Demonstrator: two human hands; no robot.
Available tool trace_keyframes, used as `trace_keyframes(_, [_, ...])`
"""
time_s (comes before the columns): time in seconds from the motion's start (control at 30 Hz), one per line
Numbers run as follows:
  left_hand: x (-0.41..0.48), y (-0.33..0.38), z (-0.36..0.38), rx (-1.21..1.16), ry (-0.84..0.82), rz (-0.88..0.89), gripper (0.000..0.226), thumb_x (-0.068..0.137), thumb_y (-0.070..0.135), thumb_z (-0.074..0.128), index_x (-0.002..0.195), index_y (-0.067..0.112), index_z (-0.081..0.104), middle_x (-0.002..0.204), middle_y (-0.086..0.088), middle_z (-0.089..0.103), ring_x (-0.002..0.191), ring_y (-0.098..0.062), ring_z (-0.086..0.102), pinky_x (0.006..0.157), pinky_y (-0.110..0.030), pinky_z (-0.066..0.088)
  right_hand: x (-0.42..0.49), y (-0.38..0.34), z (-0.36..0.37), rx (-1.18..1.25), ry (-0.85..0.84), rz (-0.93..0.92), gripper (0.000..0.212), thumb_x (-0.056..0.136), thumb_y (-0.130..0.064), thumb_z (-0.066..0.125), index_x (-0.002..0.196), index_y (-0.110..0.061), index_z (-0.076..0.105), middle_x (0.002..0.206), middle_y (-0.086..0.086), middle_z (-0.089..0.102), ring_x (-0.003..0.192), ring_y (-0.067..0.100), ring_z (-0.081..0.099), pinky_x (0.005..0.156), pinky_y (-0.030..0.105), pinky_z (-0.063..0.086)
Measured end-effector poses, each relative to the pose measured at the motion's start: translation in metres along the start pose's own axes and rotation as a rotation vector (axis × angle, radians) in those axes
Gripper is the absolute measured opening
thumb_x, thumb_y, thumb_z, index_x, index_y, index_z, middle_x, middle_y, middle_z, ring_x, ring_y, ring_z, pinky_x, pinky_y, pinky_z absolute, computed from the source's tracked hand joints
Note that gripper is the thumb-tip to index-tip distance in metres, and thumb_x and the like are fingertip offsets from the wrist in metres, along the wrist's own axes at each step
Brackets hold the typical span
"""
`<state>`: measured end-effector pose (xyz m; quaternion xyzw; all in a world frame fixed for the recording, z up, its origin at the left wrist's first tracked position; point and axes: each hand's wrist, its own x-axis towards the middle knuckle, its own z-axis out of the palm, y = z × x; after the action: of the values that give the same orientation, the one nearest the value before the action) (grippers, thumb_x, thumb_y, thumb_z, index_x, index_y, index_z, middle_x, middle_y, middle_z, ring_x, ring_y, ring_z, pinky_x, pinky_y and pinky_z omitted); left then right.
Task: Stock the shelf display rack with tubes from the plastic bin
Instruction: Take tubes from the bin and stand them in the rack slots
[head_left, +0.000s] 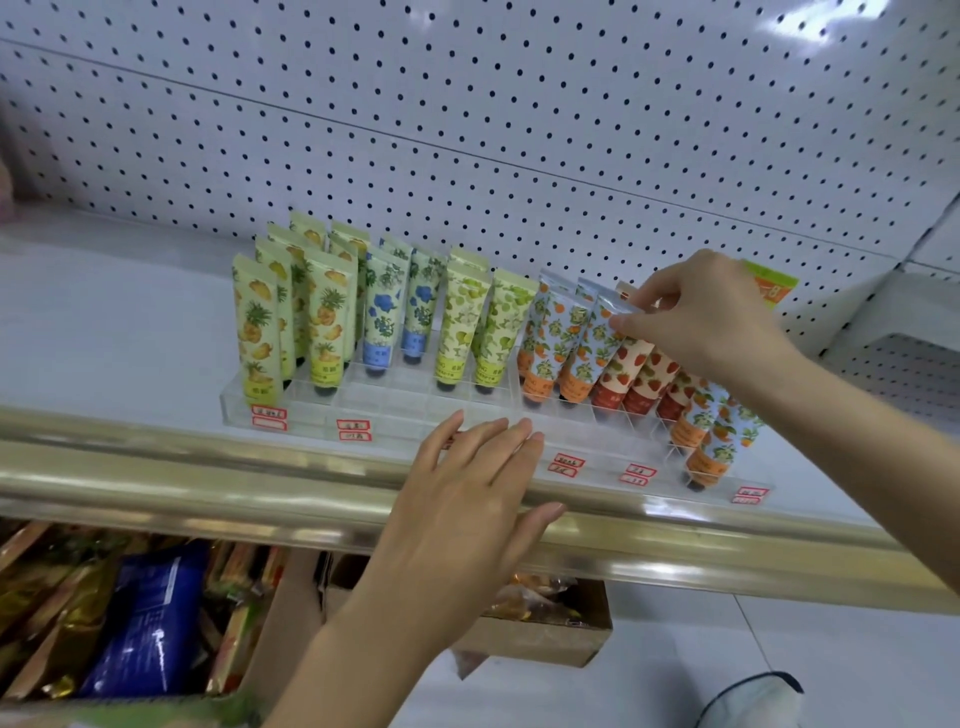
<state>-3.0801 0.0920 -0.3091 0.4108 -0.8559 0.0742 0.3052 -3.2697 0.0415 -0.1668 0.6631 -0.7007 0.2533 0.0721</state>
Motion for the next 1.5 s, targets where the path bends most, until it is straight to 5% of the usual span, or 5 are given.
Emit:
trace_keyframes(0.2, [0.0,0.0,0.0,-0.006,0.005,0.002,0.054,0.093,0.047,0.035,0.122,0.013,0.065,0.124,0.0,0.066,0.116,-0.018,0.061,0.104,-0.039,0.028,-0.002,0.0,0.005,0.033,-0.015,0.003,0.026,0.077,-0.026,0.076,0.058,-0.026,0.058,0.053,-0.008,0.049,0.075,0.022,0.049,0.072,0.037,0.044])
trace_keyframes(0.37, [-0.001,0.0,0.001,-0.01,0.017,0.005,0.053,0.092,0.046,0.037,0.121,0.012,0.065,0.123,-0.002,0.066,0.115,-0.019,0.061,0.104,-0.041,0.029,-0.001,0.0,0.005,0.051,-0.025,-0.011,0.011,0.079,-0.023,0.074,0.076,-0.013,0.07,0.05,-0.005,0.049,0.05,0.009,0.045,0.064,0.028,0.039])
trace_keyframes(1.0, [0.0,0.001,0.0,-0.004,0.004,0.004,0.053,0.093,0.045,0.035,0.121,0.012,0.065,0.124,-0.001,0.065,0.116,-0.018,0.06,0.104,-0.041,0.029,-0.002,-0.002,0.002,-0.003,-0.001,-0.047,0.022,0.08,-0.018,0.073,0.098,-0.008,0.07,0.061,-0.004,0.046,0.053,0.004,0.044,0.043,0.007,0.028])
trace_keyframes(1.33, [-0.016,0.007,-0.008,0.171,-0.141,0.028,0.066,0.095,0.056,0.029,0.138,0.01,0.049,0.144,-0.006,0.05,0.137,-0.022,0.041,0.111,-0.051,0.02,-0.042,-0.002,-0.021,-0.176,-0.187,-0.277,0.054,0.081,-0.04,0.069,0.13,-0.024,0.054,0.118,0.007,0.048,0.115,0.027,0.041,0.092,0.036,0.035])
trace_keyframes(1.5, [-0.058,0.028,-0.023,0.224,-0.189,0.053,0.072,0.096,0.059,0.025,0.142,0.007,0.045,0.149,-0.009,0.042,0.142,-0.024,0.033,0.115,-0.05,0.015,-0.097,0.006,-0.03,-0.339,-0.352,-0.523,0.079,0.083,-0.055,0.058,0.149,-0.026,0.025,0.151,0.005,0.028,0.14,0.025,0.02,0.111,0.04,0.016])
